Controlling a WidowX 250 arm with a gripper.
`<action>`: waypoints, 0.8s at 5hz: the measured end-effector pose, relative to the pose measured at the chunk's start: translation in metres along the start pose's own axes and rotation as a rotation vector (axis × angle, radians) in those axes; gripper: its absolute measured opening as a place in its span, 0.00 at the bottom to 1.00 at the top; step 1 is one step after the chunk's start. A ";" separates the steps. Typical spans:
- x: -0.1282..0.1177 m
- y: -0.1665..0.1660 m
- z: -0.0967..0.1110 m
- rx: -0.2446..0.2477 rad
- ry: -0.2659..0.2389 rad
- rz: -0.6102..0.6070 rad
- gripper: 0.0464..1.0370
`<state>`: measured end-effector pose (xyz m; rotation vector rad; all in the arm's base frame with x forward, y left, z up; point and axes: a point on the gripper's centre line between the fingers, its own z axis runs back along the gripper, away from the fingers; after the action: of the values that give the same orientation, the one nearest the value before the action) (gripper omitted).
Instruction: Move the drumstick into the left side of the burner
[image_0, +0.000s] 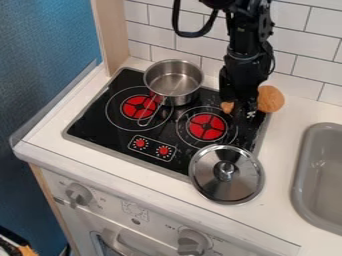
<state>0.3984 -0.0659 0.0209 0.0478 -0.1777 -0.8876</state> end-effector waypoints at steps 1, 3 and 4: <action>0.005 -0.003 -0.013 -0.058 -0.035 -0.030 0.96; 0.008 0.004 -0.015 -0.052 -0.058 -0.041 0.65; 0.007 0.002 -0.015 -0.055 -0.057 -0.038 0.36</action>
<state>0.4068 -0.0704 0.0076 -0.0254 -0.2054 -0.9323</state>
